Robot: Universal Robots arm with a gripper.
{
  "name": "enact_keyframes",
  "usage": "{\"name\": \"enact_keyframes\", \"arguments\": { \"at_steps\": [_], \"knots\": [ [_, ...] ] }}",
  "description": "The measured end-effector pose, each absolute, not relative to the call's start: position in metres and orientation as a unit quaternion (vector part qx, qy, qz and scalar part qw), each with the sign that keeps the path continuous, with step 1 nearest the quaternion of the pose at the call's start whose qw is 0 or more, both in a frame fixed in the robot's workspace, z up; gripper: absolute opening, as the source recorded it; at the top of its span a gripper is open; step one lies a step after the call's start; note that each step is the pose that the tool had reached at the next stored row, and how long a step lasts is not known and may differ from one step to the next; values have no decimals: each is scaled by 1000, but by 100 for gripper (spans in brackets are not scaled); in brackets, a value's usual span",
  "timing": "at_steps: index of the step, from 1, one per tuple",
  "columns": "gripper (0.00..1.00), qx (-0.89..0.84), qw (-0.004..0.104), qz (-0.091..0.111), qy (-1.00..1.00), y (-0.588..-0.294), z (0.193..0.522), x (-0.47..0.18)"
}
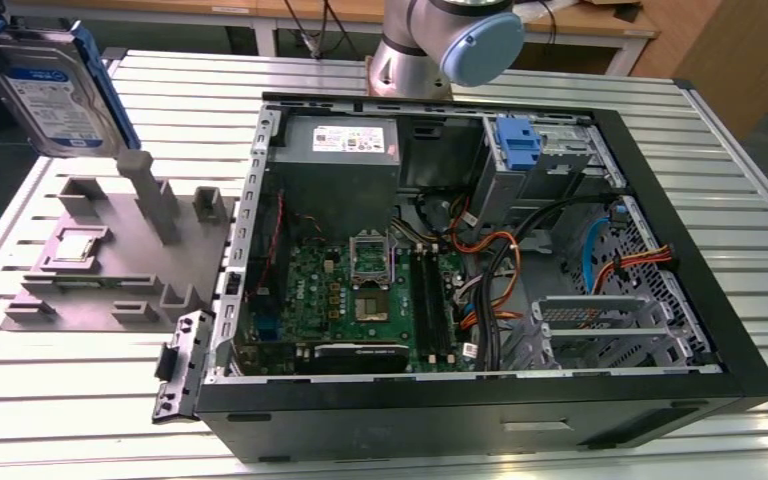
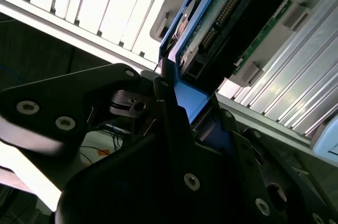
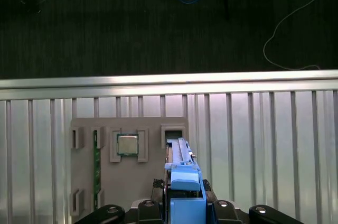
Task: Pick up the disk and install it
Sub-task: 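Pick up the disk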
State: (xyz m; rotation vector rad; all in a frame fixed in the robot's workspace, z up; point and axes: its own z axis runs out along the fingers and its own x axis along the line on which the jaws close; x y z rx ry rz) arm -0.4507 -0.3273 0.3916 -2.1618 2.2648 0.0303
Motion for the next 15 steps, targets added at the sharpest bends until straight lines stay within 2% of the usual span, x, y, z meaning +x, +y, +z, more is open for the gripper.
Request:
{"name": "enact_keyframes", "arguments": {
  "at_steps": [15],
  "knots": [
    [36, -690, 5, 10, 723, -327, 402, -451]
  ]
}}
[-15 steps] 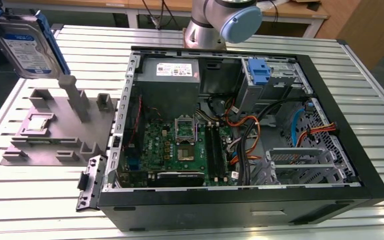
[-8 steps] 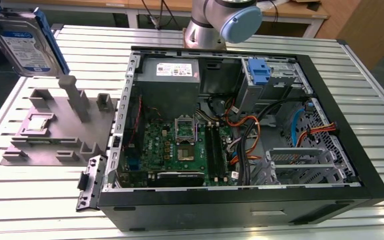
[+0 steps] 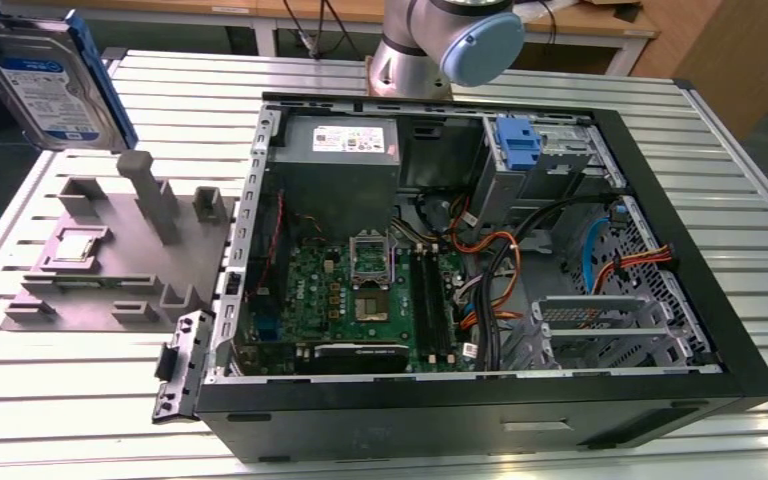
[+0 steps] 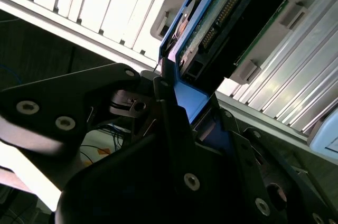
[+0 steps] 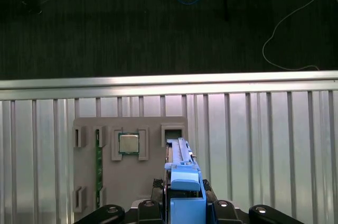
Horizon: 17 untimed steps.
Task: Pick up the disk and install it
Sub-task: 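Pick up the disk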
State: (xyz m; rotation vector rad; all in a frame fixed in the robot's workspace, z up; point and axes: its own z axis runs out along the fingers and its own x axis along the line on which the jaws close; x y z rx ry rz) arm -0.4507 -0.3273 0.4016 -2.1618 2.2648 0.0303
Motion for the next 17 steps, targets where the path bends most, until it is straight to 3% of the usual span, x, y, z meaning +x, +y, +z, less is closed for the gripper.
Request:
{"name": "enact_keyframes", "arguments": {
  "at_steps": [17],
  "knots": [
    [36, -690, 5, 10, 723, -327, 412, -451]
  ]
}}
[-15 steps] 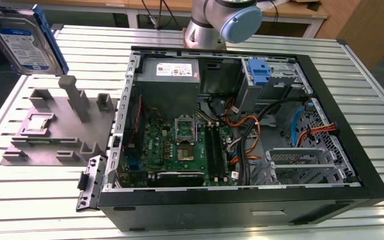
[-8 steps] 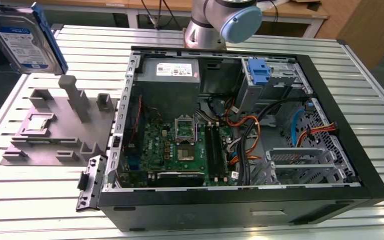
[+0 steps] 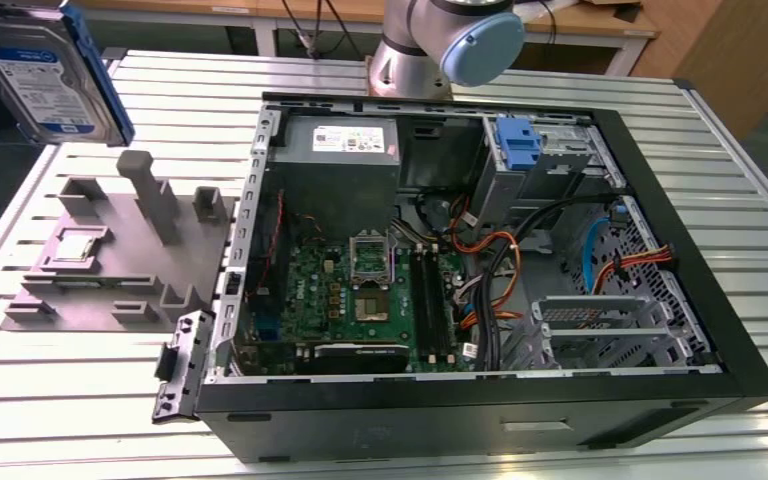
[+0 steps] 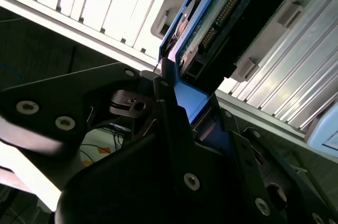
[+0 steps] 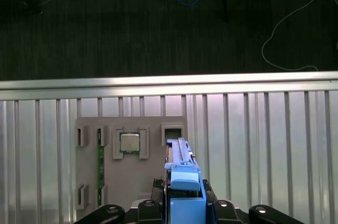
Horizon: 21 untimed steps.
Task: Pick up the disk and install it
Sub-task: 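Pick up the disk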
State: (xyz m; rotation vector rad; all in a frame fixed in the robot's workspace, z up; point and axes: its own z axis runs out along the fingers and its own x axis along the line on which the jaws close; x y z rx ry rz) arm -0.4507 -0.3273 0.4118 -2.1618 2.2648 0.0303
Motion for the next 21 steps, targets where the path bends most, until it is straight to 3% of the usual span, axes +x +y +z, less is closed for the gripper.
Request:
{"name": "enact_keyframes", "arguments": {
  "at_steps": [21],
  "knots": [
    [36, -690, 5, 10, 723, -327, 422, -451]
  ]
}}
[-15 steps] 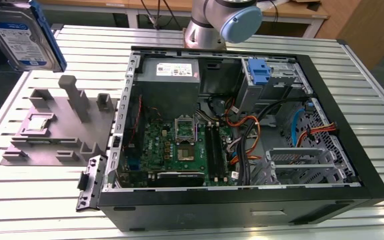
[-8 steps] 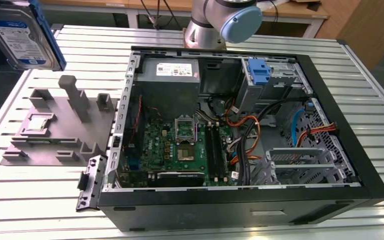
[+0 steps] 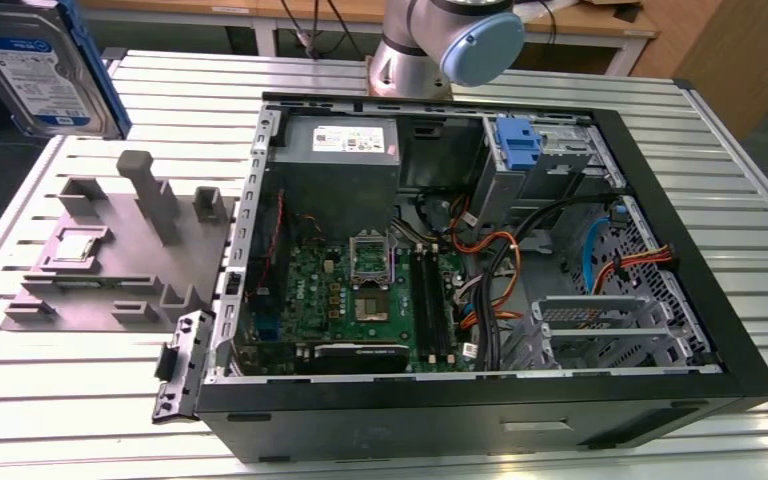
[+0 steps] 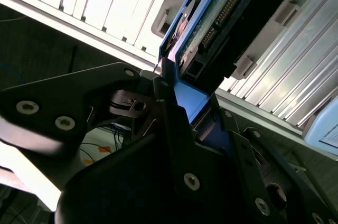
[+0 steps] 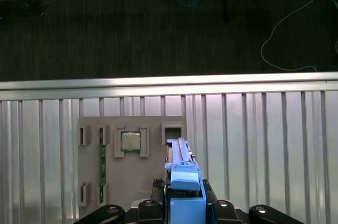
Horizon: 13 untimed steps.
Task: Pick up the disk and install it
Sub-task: 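Pick up the disk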
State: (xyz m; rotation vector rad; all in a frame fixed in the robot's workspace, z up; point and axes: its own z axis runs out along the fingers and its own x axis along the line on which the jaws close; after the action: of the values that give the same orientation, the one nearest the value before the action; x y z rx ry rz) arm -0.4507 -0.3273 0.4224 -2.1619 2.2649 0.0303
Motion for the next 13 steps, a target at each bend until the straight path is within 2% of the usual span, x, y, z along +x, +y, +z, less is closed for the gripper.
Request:
{"name": "enact_keyframes", "arguments": {
  "at_steps": [13],
  "knots": [
    [36, -690, 5, 10, 723, -327, 435, -451]
  ]
}}
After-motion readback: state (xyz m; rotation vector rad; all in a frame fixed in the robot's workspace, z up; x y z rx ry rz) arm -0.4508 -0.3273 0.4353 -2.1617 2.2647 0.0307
